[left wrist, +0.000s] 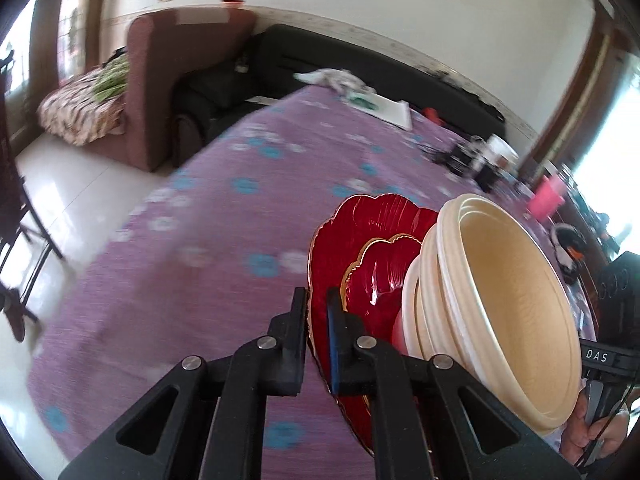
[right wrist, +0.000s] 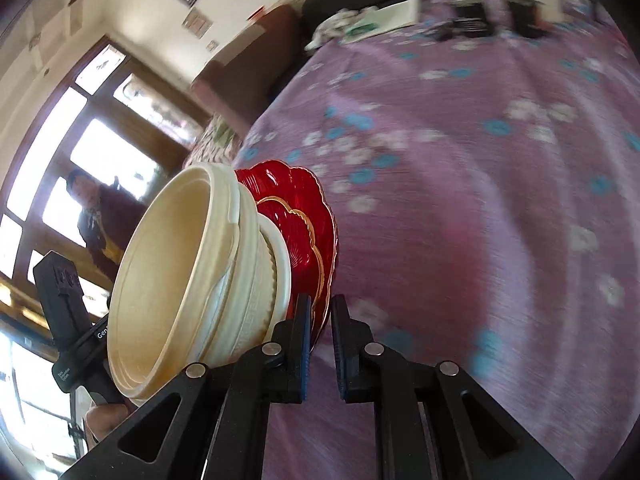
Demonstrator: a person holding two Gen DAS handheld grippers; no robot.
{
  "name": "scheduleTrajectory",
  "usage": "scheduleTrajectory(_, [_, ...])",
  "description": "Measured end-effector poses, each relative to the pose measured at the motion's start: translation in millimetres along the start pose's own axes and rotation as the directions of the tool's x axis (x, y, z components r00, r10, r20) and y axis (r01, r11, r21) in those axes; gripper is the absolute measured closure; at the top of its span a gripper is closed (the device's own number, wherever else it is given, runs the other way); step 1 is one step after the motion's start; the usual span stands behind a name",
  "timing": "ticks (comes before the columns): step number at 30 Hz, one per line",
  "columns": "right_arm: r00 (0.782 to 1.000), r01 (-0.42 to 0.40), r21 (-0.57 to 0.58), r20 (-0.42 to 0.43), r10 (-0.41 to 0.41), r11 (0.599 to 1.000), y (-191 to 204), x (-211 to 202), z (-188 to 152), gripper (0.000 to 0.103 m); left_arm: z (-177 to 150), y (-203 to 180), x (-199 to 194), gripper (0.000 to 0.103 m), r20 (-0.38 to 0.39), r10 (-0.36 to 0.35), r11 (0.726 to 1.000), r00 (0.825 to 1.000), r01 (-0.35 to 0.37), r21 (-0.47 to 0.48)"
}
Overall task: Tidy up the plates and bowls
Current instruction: 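Lower the beige bowl into the white bowl and open both tools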
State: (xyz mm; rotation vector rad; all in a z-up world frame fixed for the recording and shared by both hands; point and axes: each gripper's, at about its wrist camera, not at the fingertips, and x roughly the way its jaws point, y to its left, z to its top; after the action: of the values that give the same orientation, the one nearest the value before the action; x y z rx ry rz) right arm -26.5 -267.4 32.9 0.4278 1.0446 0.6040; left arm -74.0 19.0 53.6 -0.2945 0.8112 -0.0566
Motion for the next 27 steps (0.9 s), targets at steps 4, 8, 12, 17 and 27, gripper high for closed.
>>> scheduleTrajectory(4, [0.997, 0.044, 0.055, 0.060, -0.047, 0.998, -34.5, -42.7, -15.3, 0.091, -9.7, -51.5, 18.8, 0.095, -0.037, -0.042, 0.997, 0.998, 0.045, 0.066])
scheduleTrajectory(8, [0.987, 0.097, 0.108, 0.118, -0.110, 0.989, -65.8, -78.7, -26.5, 0.092, -17.7, -92.0, 39.4, 0.095, -0.077, -0.068, 0.990, 0.995, 0.077, 0.115])
scheduleTrajectory(12, [0.973, 0.133, 0.165, 0.165, -0.160, 0.977, -92.2, -106.8, -35.1, 0.092, -27.5, -126.6, 58.2, 0.094, -0.120, -0.089, 0.981, 0.989, 0.108, 0.159])
scheduleTrajectory(17, [0.959, 0.155, 0.189, 0.208, -0.194, 0.970, -114.4, -122.0, -46.2, 0.090, -35.5, -146.5, 69.9, 0.093, -0.118, -0.085, 0.972, 0.989, 0.109, 0.210])
scheduleTrajectory(27, [0.921, 0.145, 0.198, 0.332, -0.206, 0.969, -139.5, -154.7, -73.0, 0.051, -35.0, -110.0, 51.9, 0.027, -0.038, -0.234, 0.963, 0.971, 0.237, 0.129])
